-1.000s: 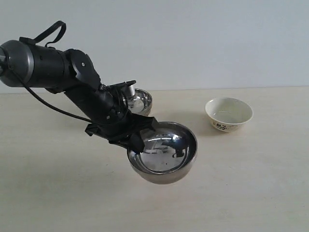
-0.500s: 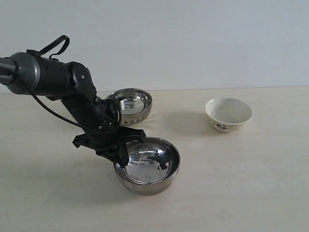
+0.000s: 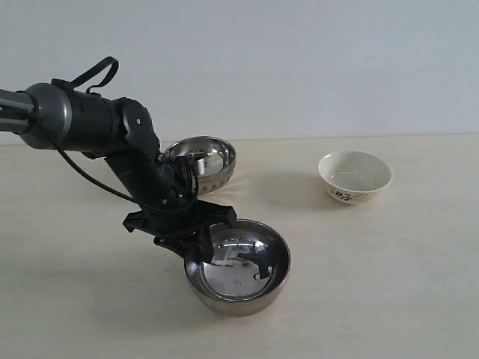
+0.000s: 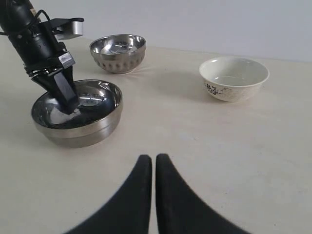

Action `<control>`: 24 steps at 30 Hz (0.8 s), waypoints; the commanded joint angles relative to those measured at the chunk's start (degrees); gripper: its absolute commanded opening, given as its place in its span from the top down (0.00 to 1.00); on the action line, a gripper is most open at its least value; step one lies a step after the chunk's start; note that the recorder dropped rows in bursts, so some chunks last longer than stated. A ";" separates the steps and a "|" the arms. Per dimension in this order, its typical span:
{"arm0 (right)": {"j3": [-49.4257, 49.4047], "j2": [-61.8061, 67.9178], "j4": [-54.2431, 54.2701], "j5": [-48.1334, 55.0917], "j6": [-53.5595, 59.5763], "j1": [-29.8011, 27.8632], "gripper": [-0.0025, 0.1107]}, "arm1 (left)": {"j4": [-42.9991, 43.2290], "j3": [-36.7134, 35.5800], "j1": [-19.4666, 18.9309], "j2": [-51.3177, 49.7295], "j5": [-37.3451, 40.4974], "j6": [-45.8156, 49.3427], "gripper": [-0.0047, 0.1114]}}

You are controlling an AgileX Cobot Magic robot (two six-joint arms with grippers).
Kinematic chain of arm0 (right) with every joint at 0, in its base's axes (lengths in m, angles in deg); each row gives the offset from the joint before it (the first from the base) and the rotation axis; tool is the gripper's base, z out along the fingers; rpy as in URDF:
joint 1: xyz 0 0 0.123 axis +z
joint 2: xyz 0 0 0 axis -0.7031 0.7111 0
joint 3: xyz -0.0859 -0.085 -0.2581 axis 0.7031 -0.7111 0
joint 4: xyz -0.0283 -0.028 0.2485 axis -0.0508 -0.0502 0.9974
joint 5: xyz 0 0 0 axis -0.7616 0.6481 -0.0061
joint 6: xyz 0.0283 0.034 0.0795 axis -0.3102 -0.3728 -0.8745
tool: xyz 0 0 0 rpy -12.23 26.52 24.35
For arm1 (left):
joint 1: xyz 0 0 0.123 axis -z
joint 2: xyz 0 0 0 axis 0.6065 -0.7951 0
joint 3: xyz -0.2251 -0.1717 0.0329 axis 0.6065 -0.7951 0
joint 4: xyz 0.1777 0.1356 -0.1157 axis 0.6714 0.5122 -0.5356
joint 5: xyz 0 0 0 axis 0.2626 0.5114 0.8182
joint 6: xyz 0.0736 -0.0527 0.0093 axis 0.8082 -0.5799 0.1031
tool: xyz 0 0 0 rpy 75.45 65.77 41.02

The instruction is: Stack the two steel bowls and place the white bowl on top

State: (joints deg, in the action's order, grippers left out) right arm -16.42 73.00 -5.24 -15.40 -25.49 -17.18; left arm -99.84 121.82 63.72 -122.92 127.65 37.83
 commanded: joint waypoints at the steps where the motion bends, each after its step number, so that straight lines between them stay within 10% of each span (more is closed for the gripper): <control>1: 0.02 -0.31 -0.31 -0.28 0.20 -0.33 0.98 | -0.80 0.16 0.24 0.32 -0.15 -0.69 0.53; 24: 0.02 -0.31 -0.31 -0.28 0.20 -0.33 0.98 | 3.86 0.16 -0.09 9.13 9.34 -1.29 0.53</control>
State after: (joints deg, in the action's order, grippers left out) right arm -16.42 73.00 -5.24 -15.40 -25.49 -17.18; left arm -97.76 121.82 63.72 -115.83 133.28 37.23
